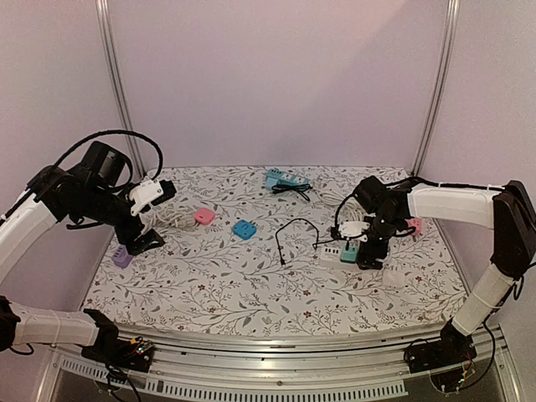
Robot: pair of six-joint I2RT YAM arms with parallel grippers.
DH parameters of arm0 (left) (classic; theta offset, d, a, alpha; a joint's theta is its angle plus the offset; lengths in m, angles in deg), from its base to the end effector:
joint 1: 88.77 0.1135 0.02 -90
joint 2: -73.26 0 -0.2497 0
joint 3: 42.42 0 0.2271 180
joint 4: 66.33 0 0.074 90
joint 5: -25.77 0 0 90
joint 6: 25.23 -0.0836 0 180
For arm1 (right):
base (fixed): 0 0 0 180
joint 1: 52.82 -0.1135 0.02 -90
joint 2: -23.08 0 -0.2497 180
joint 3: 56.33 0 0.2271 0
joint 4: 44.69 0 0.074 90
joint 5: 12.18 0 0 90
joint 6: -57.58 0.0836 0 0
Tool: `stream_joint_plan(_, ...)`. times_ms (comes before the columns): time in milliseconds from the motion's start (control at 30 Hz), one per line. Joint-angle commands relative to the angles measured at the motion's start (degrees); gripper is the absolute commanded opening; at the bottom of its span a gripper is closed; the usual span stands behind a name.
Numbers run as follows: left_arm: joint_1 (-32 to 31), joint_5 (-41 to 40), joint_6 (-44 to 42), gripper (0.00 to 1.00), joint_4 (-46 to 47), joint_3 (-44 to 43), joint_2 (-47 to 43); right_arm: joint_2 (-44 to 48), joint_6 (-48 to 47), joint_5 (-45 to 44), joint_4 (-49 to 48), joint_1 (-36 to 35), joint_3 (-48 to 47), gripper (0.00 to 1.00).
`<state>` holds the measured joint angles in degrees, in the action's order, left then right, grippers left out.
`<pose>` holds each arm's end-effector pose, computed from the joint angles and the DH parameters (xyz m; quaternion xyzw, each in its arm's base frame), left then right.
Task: Insert the plug
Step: Move the socket to the center of the board.
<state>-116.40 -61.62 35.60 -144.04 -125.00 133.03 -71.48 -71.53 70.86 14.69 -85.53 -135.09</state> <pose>0.1703 -0.0934 0.2884 0.4594 0.8352 -0.0177 0.3017 0.2567 0.1528 0.1488 -0.5742 0.8063 -0.0673 0.1252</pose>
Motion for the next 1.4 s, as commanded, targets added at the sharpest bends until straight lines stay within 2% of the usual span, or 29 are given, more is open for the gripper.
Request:
stream_joint_plan(0,0.91,0.85,-0.53,0.99,0.47,-0.98,0.52,0.79,0.17,2.44,2.43,-0.32,-3.16,0.99)
stream_joint_plan(167,0.92,1.29,-0.54,1.00,0.48,-1.33,1.20,9.19,1.63,12.83,0.17,-0.41,-5.78,0.99)
stream_joint_plan(300,0.99,1.89,-0.44,1.00,-0.31,-2.76,2.44,17.95,6.18,18.42,-10.14,-0.39,-3.78,0.99)
stream_joint_plan(400,0.87,1.89,-0.62,0.99,-1.47,-5.71,5.28,23.10,16.61,16.35,-20.29,-0.31,-1.68,0.99)
stream_joint_plan(533,0.83,0.10,0.60,1.00,-2.78,-12.38,13.12,22.30,28.15,14.08,-21.21,-0.24,-6.01,0.99)
stream_joint_plan(667,0.72,-0.76,3.64,0.99,-2.54,-18.93,20.87,14.91,34.56,12.39,-17.70,0.03,-13.73,0.98)
stream_joint_plan(833,0.74,-2.17,7.24,1.00,-1.66,-22.73,28.55,2.21,41.93,1.81,-16.28,1.89,-24.97,0.84)
stream_joint_plan(933,0.85,-5.87,8.17,1.00,-2.77,-23.48,33.35,-8.42,45.35,0.19,-13.98,3.97,-33.52,0.83)
stream_joint_plan(1033,0.88,-7.43,8.29,1.00,-0.55,-21.66,35.56,-21.06,46.43,-0.11,-7.20,5.95,-46.19,0.86)
stream_joint_plan(1200,0.92,-6.75,7.34,1.00,7.38,-15.20,36.43,-42.08,42.57,-3.46,6.05,6.88,-65.37,0.98)
stream_joint_plan(1267,0.85,-6.27,7.65,1.00,10.09,-12.97,36.99,-47.80,40.17,-6.19,9.26,6.87,-70.34,0.99)
stream_joint_plan(1367,0.83,-5.59,7.94,1.00,14.15,-10.49,37.91,-53.47,34.47,-8.28,10.04,6.92,-72.28,0.99)
